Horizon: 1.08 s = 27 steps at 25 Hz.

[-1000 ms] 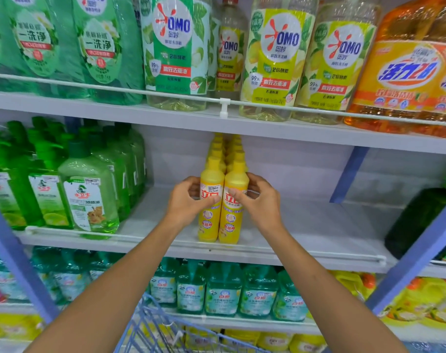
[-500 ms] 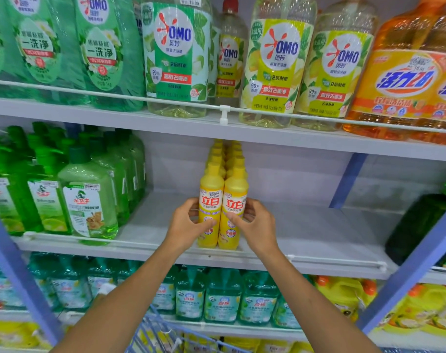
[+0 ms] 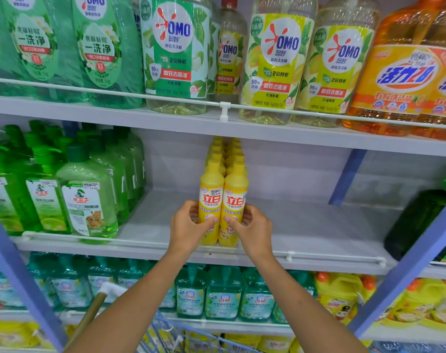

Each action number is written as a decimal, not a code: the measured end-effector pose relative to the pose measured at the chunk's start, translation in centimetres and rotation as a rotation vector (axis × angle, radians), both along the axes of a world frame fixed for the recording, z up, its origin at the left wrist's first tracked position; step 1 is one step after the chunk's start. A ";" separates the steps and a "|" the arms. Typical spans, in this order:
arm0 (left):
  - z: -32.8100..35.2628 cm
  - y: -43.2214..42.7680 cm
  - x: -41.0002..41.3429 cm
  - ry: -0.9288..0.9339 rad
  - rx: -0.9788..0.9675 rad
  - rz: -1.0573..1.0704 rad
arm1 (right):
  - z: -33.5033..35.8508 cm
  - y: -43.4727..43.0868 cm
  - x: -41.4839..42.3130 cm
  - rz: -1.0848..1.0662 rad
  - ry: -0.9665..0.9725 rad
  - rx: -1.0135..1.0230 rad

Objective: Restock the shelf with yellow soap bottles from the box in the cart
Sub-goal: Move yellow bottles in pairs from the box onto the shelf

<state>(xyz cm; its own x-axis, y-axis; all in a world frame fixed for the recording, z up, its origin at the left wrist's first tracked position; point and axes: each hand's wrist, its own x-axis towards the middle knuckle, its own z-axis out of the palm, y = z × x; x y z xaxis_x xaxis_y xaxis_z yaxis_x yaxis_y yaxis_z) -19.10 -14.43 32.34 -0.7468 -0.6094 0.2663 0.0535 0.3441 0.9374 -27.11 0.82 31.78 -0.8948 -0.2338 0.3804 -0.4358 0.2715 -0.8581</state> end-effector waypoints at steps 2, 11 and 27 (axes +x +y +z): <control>-0.3 0.3 0.0 0.014 0.012 0.021 | -0.2 -0.2 0.1 -0.022 0.003 0.009; -0.6 0.1 -0.1 0.002 0.038 -0.005 | -0.1 0.1 0.3 0.008 -0.044 0.022; 3.3 1.4 5.4 -0.611 -0.643 -0.143 | 4.6 6.8 4.4 0.190 0.135 0.777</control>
